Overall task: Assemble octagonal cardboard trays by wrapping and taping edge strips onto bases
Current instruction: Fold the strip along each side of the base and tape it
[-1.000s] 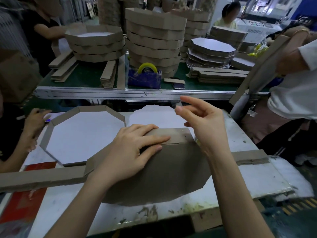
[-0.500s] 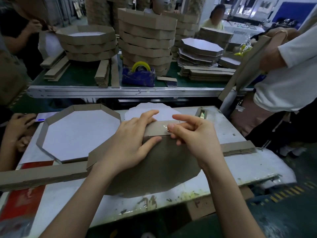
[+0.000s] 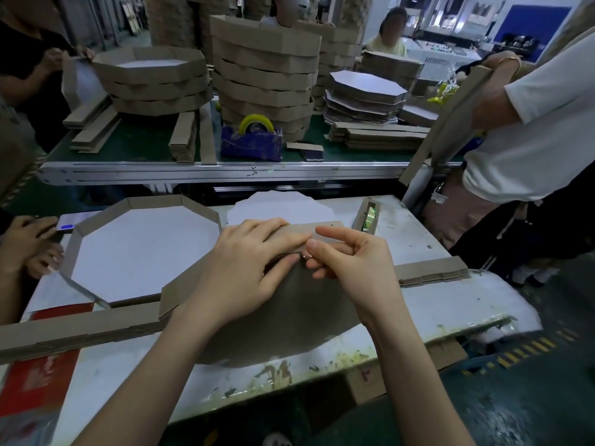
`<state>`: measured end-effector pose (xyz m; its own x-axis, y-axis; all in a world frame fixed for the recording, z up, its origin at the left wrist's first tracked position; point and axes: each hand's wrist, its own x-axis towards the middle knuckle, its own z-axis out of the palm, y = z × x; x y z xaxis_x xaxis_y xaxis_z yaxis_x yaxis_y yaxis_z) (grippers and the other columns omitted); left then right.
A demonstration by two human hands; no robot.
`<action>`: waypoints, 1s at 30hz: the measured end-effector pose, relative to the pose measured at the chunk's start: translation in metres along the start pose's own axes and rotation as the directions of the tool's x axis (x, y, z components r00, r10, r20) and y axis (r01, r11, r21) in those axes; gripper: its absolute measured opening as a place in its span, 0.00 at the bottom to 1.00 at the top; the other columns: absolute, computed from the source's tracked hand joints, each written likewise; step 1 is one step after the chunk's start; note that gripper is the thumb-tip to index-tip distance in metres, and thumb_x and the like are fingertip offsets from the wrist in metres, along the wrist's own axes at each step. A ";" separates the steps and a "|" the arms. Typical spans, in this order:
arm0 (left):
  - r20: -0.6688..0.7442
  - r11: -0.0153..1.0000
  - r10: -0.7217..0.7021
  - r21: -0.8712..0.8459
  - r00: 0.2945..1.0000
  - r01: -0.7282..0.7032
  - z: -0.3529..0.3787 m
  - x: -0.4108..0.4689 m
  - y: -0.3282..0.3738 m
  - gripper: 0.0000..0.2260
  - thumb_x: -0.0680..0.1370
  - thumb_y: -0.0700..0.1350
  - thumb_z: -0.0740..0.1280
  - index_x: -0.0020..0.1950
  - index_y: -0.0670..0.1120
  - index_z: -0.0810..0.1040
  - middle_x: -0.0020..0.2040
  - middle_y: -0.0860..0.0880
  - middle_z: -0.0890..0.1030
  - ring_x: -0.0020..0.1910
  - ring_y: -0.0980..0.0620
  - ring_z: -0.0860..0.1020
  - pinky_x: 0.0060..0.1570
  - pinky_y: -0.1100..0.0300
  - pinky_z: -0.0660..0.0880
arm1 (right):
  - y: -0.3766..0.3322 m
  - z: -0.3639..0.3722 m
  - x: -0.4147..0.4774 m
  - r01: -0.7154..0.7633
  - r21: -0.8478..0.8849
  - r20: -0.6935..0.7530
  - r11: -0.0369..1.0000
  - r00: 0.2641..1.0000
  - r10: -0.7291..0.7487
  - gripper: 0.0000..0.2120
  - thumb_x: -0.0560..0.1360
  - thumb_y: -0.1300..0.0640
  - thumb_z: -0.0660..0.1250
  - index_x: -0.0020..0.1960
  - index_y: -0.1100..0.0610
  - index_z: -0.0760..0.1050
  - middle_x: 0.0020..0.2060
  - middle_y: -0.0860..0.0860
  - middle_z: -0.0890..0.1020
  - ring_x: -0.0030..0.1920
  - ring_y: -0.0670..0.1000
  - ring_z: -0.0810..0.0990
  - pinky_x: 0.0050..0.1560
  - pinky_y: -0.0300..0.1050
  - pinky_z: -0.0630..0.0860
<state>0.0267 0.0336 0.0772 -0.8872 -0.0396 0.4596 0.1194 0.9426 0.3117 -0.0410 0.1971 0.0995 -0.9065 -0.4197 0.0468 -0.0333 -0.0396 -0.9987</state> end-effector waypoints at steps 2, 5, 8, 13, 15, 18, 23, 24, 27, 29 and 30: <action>0.027 1.000 -0.018 0.008 0.999 0.018 -0.002 0.000 0.002 0.21 0.79 0.57 0.52 0.68 0.58 0.76 0.63 0.50 0.78 0.60 0.47 0.74 0.55 0.52 0.67 | 0.004 0.000 -0.001 -0.009 0.007 -0.002 1.000 1.000 0.009 0.13 0.75 0.67 0.72 0.58 0.62 0.77 0.33 0.55 0.85 0.31 0.46 0.82 0.32 0.36 0.78; 0.060 0.999 -0.040 0.003 0.997 0.040 -0.003 0.001 0.003 0.24 0.78 0.59 0.50 0.69 0.58 0.75 0.65 0.50 0.76 0.62 0.47 0.73 0.58 0.51 0.67 | 0.009 -0.001 -0.003 -0.001 0.015 -0.010 1.000 1.000 0.001 0.13 0.74 0.67 0.73 0.57 0.61 0.77 0.34 0.55 0.86 0.32 0.47 0.83 0.32 0.36 0.78; 0.076 0.999 -0.046 -0.006 0.996 0.046 -0.003 0.002 0.001 0.24 0.78 0.60 0.48 0.69 0.58 0.73 0.67 0.50 0.76 0.64 0.46 0.72 0.59 0.50 0.66 | 0.014 -0.003 -0.002 0.023 -0.013 -0.010 1.000 1.000 -0.023 0.12 0.74 0.65 0.74 0.55 0.59 0.76 0.35 0.56 0.86 0.32 0.49 0.83 0.33 0.37 0.78; 0.093 0.999 -0.032 0.008 0.995 0.032 -0.002 0.004 -0.001 0.23 0.79 0.59 0.50 0.70 0.58 0.73 0.67 0.50 0.76 0.64 0.46 0.72 0.59 0.48 0.66 | 0.020 -0.010 0.003 0.081 -0.143 0.023 0.986 0.997 -0.079 0.13 0.75 0.61 0.74 0.52 0.57 0.70 0.34 0.58 0.85 0.29 0.52 0.82 0.32 0.41 0.79; 0.099 0.998 -0.058 0.020 0.993 0.056 -0.002 0.006 -0.004 0.21 0.80 0.57 0.52 0.71 0.59 0.72 0.67 0.51 0.75 0.65 0.47 0.71 0.60 0.50 0.64 | 0.026 -0.012 0.004 0.115 -0.216 0.066 0.970 0.993 -0.103 0.14 0.75 0.63 0.73 0.54 0.54 0.69 0.31 0.57 0.84 0.30 0.53 0.82 0.33 0.43 0.80; 0.119 0.997 -0.078 0.018 0.990 0.077 -0.004 0.008 -0.010 0.21 0.80 0.56 0.52 0.72 0.60 0.70 0.69 0.50 0.73 0.66 0.47 0.69 0.62 0.50 0.63 | 0.039 -0.015 0.000 0.175 -0.315 0.118 0.933 0.982 -0.144 0.21 0.75 0.64 0.72 0.59 0.45 0.69 0.30 0.55 0.83 0.32 0.54 0.83 0.37 0.45 0.81; 0.141 0.998 -0.061 0.013 0.988 0.059 -0.003 0.010 -0.008 0.19 0.80 0.56 0.52 0.71 0.64 0.69 0.69 0.50 0.73 0.65 0.47 0.70 0.61 0.50 0.63 | 0.043 -0.024 0.000 0.353 -0.277 0.044 0.894 0.934 -0.355 0.15 0.78 0.63 0.68 0.62 0.49 0.74 0.24 0.52 0.78 0.27 0.50 0.79 0.33 0.41 0.76; 0.147 0.998 -0.059 0.011 0.987 0.058 -0.003 0.010 -0.008 0.19 0.80 0.55 0.52 0.70 0.65 0.69 0.69 0.50 0.73 0.65 0.47 0.69 0.61 0.50 0.63 | 0.040 -0.025 0.002 0.413 -0.284 0.004 0.865 0.903 -0.430 0.12 0.78 0.63 0.66 0.59 0.50 0.76 0.24 0.52 0.76 0.26 0.51 0.77 0.31 0.45 0.75; 0.148 0.999 -0.048 -0.007 0.988 0.050 -0.004 0.011 -0.008 0.18 0.80 0.54 0.54 0.69 0.66 0.70 0.69 0.49 0.74 0.64 0.46 0.70 0.60 0.49 0.64 | 0.031 -0.028 0.014 0.520 -0.403 -0.104 0.753 0.791 -0.602 0.10 0.79 0.63 0.64 0.53 0.50 0.78 0.29 0.52 0.76 0.30 0.55 0.75 0.31 0.55 0.72; 0.145 0.998 -0.046 -0.026 0.988 0.050 -0.005 0.012 -0.008 0.18 0.80 0.53 0.55 0.68 0.65 0.71 0.68 0.48 0.75 0.64 0.45 0.71 0.59 0.49 0.65 | 0.024 -0.030 0.024 0.523 -0.510 -0.116 0.682 0.744 -0.658 0.10 0.79 0.63 0.63 0.54 0.51 0.79 0.40 0.48 0.82 0.41 0.52 0.80 0.40 0.54 0.76; 0.144 0.998 -0.043 -0.029 0.989 0.048 -0.005 0.012 -0.008 0.18 0.80 0.53 0.55 0.68 0.65 0.71 0.68 0.48 0.75 0.64 0.45 0.71 0.59 0.49 0.65 | 0.021 -0.032 0.030 0.523 -0.545 -0.084 0.655 0.743 -0.664 0.10 0.79 0.62 0.63 0.56 0.52 0.80 0.46 0.45 0.82 0.48 0.51 0.80 0.48 0.53 0.77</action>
<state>0.0170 0.0237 0.0845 -0.9464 -0.0324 0.3212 0.0896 0.9295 0.3578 -0.0822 0.2123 0.0792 -0.6871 -0.2093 0.6958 -0.7256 0.2487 -0.6416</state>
